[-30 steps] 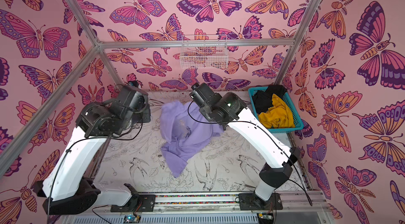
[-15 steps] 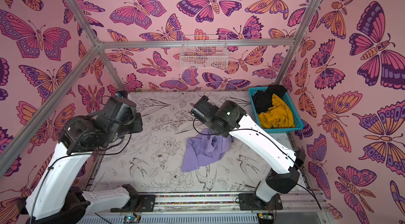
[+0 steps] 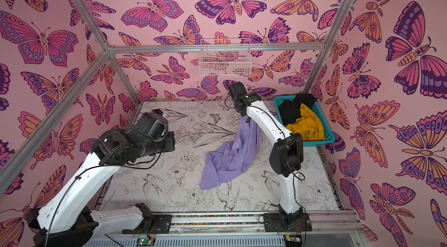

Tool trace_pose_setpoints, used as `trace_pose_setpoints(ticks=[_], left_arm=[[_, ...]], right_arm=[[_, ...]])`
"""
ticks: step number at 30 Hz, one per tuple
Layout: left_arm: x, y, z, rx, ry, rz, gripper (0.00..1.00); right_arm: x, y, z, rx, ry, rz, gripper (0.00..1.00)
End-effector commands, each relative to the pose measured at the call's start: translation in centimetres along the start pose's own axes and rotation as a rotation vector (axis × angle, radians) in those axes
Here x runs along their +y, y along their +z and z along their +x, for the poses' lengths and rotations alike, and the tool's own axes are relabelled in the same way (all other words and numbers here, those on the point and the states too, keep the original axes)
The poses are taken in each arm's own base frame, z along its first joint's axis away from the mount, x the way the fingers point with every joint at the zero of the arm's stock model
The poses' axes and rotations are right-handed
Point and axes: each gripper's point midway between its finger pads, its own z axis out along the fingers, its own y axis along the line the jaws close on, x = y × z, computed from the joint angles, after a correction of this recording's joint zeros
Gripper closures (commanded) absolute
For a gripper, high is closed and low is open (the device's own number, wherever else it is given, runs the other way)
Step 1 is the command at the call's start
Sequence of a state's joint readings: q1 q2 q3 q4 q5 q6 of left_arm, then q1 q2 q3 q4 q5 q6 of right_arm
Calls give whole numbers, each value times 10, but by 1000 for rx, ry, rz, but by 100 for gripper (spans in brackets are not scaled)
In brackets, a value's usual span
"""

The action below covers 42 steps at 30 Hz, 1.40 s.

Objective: Fold and stack t-shirts
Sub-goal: Flatten out the T-shirt at the center of the board.

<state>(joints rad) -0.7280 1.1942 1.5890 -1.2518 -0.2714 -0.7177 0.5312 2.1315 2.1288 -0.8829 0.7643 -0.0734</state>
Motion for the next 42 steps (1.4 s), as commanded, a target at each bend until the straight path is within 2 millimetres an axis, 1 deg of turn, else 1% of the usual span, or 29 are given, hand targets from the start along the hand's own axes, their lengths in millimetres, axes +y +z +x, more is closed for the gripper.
trace_pose_setpoints(ticks=[1,2,4,5,6,7,8,9,10,12,14,15,18,20,21,22,23,24,25,27,30,32,35,39,41,42], left_arm=[[-7,7,10,37,-13,12,100],[-8,9,12,41,-12,9,100],[-10,12,18,55,-17,6,100],[-11,14,22,65,-19,4,100],[-12,18,26,80,-14,3,100],[-14,22,29,96,-7,-1,100],[-16,26,32,108,0,-4,100],[-20,30,34,121,7,-2,100],[-25,33,37,134,16,8,100],[-43,48,44,177,36,32,100],[-62,59,54,238,37,87,100],[-72,65,62,277,27,113,100],[-93,88,94,412,-4,165,100],[-103,104,120,499,-22,180,99],[-107,112,131,534,-25,186,97],[-110,118,139,565,-39,190,90],[-113,124,144,583,-46,202,83],[-117,130,149,595,-58,214,73],[-120,135,150,599,-65,217,66],[-125,143,150,602,-64,215,59],[-130,147,145,589,-48,209,51],[-127,150,146,586,-48,184,50],[-111,161,154,591,-42,101,49],[-90,187,160,577,18,-44,49],[-84,200,158,562,62,-107,49],[-82,205,154,545,76,-142,49]], right_arm=[[-12,24,-32,-50,69,107,92],[-17,30,-35,-44,100,120,88],[-28,39,-41,-45,158,162,74],[-33,39,-44,-55,174,177,60],[-39,38,-47,-67,186,200,42],[-43,36,-48,-71,186,211,36],[-46,33,-48,-67,185,209,34],[-49,29,-45,-57,193,198,28],[-49,24,-40,-40,201,162,28],[-52,10,-30,-17,238,91,28],[-56,-13,-20,-11,267,29,28],[-52,-22,-12,-4,263,-5,28],[-56,-63,5,-28,288,-92,27],[-59,-84,20,-32,309,-148,26],[-62,-95,28,-40,315,-168,26],[-64,-105,35,-44,314,-185,26],[-64,-112,41,-46,308,-204,25],[-65,-117,46,-48,305,-224,25],[-66,-118,50,-54,299,-226,24],[-68,-107,55,-44,278,-200,26],[-71,-92,55,12,220,-136,26],[-69,-94,51,25,227,-156,26],[-67,-103,48,-4,264,-213,26],[-70,-116,49,-79,308,-259,26],[-74,-123,53,-92,316,-272,26],[-79,-130,55,-106,324,-275,26]])
